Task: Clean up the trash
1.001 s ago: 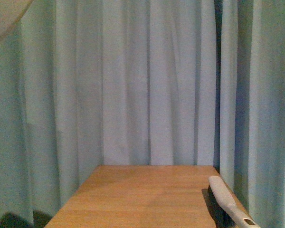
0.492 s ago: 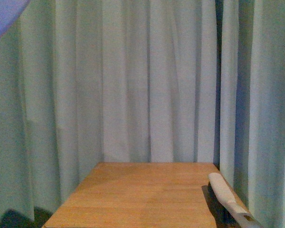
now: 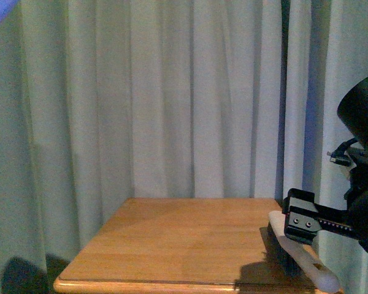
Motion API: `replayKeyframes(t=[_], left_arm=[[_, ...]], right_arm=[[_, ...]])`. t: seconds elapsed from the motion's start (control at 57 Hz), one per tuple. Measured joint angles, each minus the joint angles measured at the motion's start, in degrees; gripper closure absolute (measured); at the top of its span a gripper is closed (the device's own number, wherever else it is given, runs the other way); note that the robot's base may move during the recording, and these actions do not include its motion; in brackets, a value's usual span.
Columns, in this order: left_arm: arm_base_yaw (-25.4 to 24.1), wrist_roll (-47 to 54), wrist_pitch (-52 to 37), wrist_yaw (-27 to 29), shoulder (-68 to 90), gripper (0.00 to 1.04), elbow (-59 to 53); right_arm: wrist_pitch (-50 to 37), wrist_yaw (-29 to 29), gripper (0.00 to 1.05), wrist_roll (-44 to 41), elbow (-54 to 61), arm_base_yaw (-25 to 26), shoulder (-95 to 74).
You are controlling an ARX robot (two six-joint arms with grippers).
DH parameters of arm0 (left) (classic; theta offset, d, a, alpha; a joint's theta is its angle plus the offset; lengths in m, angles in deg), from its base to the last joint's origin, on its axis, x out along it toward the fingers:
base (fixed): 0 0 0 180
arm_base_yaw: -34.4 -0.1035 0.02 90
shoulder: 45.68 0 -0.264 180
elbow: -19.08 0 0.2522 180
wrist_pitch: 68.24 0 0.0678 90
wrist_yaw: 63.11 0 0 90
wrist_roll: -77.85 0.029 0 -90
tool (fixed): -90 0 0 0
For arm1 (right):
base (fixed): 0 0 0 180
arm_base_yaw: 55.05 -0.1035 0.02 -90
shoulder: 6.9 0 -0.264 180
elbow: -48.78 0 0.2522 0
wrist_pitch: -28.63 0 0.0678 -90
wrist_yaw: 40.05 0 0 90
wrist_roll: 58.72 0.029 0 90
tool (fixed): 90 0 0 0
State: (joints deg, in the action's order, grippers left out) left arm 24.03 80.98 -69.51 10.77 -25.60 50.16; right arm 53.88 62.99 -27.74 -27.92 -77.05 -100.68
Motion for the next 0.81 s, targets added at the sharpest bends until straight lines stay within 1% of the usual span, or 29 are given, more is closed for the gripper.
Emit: replayKeyframes(t=[0.369,0.632,0.702,0.808], left_arm=[[0.0,0.0,0.0,0.0,0.0,0.76,0.0],[0.0,0.0,0.0,0.0,0.0,0.76,0.0],[0.0,0.0,0.0,0.0,0.0,0.76,0.0],[0.0,0.0,0.0,0.0,0.0,0.76,0.0]], right_arm=[[1.6,-3.1,0.07,5.0,-6.9,0.1,-8.5],[3.0,-3.5,0.08,5.7,-8.5,-0.1,-10.5],[3.3,-3.5,0.17,5.9,-8.6,-0.2,-10.5],[4.3,-3.7,0.33,5.9,-8.6,-0.2,-10.6]])
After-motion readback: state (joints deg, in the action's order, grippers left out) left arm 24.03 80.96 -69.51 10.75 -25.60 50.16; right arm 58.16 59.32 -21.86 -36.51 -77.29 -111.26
